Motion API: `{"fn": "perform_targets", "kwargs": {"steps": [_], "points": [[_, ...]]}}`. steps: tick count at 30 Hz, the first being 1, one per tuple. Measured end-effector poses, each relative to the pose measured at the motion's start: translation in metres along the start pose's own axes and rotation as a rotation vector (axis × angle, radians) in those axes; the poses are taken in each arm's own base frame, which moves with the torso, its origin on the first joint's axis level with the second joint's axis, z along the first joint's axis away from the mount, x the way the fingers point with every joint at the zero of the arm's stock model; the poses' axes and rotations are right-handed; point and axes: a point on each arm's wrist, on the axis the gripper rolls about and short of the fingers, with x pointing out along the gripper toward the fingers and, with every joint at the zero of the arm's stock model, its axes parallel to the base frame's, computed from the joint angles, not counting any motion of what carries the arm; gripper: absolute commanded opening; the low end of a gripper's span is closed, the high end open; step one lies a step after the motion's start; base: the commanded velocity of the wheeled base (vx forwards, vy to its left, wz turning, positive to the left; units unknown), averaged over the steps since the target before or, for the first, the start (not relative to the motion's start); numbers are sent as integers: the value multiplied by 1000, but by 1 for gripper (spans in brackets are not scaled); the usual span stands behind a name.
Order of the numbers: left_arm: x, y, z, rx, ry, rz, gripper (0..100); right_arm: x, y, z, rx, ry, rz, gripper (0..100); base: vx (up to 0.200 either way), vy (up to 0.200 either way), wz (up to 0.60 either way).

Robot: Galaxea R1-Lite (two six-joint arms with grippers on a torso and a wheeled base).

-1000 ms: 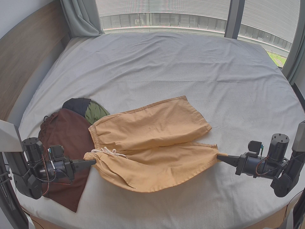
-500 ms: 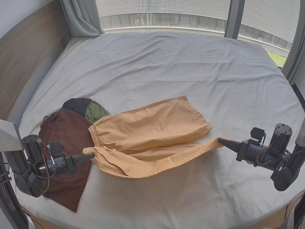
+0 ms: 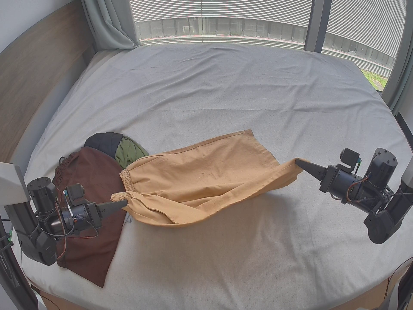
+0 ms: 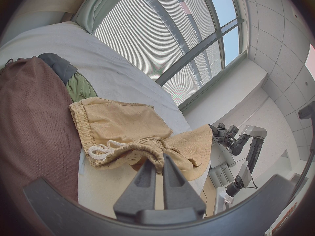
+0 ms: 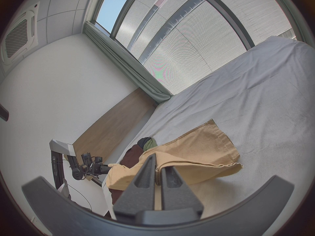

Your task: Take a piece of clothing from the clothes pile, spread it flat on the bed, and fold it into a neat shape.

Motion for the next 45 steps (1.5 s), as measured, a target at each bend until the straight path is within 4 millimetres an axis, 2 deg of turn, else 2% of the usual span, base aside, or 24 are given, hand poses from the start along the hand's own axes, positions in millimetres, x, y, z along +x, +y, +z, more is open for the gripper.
{"fn": "perform_targets", "kwargs": {"steps": [13, 28, 36, 45], "points": [[1, -2, 1, -13, -3, -4, 0, 1, 3, 7, -14, -21, 12, 0, 0, 0, 0], [-1, -5, 11, -47, -39, -2, 0, 9, 6, 19, -28, -38, 26, 0, 0, 0, 0], [-3, -7, 20, -44, -69, 0, 0, 21, 4, 30, -27, -38, 24, 0, 0, 0, 0], [-2, -2, 23, -44, -93, 30, 0, 44, -4, 46, -37, -52, 30, 0, 0, 0, 0]]}}
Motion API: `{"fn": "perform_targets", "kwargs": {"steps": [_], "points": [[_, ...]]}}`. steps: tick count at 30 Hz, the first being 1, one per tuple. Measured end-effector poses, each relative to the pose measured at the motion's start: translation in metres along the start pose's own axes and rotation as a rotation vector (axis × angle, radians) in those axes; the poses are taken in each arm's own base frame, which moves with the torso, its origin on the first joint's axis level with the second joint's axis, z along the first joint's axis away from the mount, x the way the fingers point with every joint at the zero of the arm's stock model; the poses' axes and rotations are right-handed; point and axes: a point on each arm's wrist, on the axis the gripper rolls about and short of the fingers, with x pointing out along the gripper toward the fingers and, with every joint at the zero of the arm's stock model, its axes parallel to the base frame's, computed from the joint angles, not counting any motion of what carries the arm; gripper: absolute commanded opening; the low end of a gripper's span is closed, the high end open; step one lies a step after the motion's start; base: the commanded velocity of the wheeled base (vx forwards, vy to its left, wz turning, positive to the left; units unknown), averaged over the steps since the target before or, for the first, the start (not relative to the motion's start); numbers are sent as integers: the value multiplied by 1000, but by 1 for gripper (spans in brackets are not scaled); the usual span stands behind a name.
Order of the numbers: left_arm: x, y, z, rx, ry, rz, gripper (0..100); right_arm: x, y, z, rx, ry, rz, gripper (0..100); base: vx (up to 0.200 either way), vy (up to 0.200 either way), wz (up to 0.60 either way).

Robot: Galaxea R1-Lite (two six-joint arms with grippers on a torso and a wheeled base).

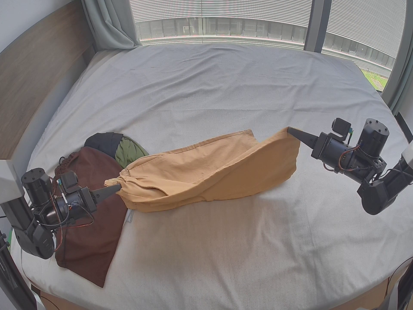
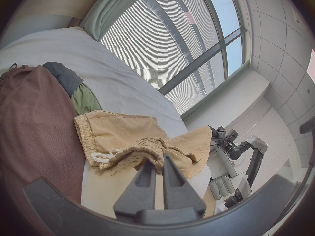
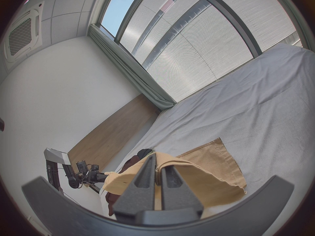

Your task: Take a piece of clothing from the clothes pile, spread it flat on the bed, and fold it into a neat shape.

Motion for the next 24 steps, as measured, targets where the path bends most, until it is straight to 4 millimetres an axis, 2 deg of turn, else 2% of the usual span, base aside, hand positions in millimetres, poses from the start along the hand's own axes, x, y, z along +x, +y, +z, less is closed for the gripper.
{"fn": "perform_targets", "kwargs": {"steps": [12, 24], "points": [[9, 11, 1, -40, -22, 38, 0, 37, -28, 5, 23, 19, -40, 0, 0, 0, 0], [16, 19, 0, -66, -36, 65, 0, 55, -47, -2, 37, 35, -60, 0, 0, 0, 0]]}}
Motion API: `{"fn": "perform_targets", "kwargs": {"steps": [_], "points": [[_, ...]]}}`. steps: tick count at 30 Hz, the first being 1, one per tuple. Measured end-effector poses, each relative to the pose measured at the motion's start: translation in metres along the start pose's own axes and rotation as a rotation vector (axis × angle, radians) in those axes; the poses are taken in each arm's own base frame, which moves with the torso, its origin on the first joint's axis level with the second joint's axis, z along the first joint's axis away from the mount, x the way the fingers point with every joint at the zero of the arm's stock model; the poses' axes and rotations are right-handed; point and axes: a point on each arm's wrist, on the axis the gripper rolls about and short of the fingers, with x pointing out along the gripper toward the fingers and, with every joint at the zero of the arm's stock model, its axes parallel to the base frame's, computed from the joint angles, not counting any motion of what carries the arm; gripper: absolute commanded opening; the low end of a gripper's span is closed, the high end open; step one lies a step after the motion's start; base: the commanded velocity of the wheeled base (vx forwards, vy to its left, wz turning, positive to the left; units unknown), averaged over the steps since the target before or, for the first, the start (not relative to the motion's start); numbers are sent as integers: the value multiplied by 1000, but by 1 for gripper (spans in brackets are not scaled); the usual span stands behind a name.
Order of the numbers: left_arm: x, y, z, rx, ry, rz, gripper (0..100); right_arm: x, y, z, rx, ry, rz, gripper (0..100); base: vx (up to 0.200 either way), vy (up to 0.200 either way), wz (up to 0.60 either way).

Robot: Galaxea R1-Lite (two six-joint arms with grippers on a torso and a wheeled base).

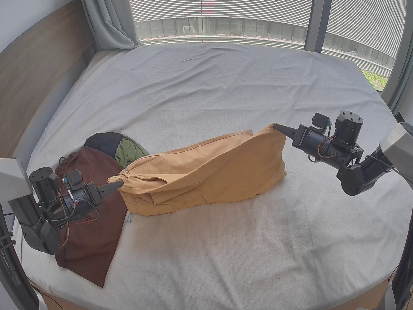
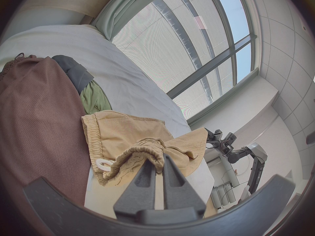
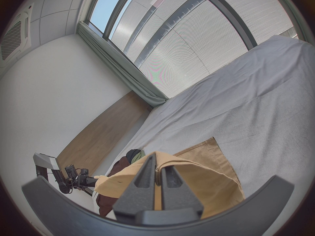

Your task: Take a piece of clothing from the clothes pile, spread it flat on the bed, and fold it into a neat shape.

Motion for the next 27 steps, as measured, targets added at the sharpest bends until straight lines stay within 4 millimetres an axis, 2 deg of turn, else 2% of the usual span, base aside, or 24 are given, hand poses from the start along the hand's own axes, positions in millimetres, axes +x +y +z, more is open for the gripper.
{"fn": "perform_targets", "kwargs": {"steps": [4, 9, 16, 24, 27], "points": [[2, 3, -2, -6, 6, 4, 0, 6, -5, -2, 3, 4, -2, 0, 0, 0, 0], [3, 5, -3, -9, 9, 6, 0, 2, -5, -8, 14, 22, -15, 0, 0, 0, 0], [3, 6, -4, -11, 11, 8, 0, -19, 7, -8, 30, 52, -36, 0, 0, 0, 0], [3, 6, -4, -11, 12, 8, 0, -54, 37, -1, 33, 84, -50, 0, 0, 0, 0], [3, 6, -4, -11, 13, 8, 0, -61, 43, 1, 31, 86, -53, 0, 0, 0, 0]]}}
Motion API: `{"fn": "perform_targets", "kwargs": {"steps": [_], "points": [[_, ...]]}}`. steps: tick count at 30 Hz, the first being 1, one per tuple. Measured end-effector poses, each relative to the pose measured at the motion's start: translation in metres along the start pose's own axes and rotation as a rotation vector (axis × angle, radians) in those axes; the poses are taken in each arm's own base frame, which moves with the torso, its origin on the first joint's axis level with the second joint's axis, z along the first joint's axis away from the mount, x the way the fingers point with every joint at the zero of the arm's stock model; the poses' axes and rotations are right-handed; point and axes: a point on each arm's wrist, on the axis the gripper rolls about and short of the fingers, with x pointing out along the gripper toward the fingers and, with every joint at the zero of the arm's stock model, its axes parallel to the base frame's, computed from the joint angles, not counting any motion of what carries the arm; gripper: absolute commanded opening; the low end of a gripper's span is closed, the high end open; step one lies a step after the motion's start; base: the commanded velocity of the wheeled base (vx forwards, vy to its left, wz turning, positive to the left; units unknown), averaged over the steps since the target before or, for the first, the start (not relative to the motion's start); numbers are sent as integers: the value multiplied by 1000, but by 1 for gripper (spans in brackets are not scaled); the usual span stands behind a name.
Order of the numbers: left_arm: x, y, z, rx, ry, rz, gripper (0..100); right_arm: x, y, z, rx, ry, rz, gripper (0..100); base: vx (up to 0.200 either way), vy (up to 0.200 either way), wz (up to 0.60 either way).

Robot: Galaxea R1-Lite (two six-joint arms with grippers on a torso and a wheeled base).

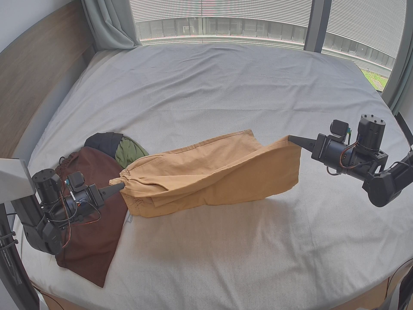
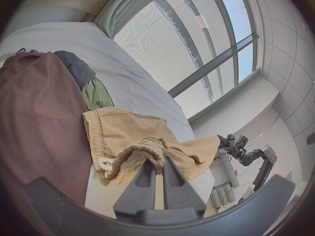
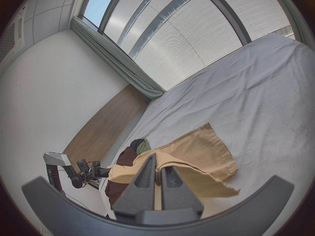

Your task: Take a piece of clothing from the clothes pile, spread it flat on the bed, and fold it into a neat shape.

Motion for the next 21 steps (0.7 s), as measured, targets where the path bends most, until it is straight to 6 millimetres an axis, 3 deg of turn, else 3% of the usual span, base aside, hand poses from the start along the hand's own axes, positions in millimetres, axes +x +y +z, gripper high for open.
{"fn": "perform_targets", "kwargs": {"steps": [8, 21], "points": [[0, 0, 0, 2, 0, -1, 0, 8, -5, 6, -12, -19, 0, 0, 0, 0, 0], [2, 3, 4, 4, -27, 20, 0, 68, -30, 23, -42, -74, 24, 0, 0, 0, 0]]}}
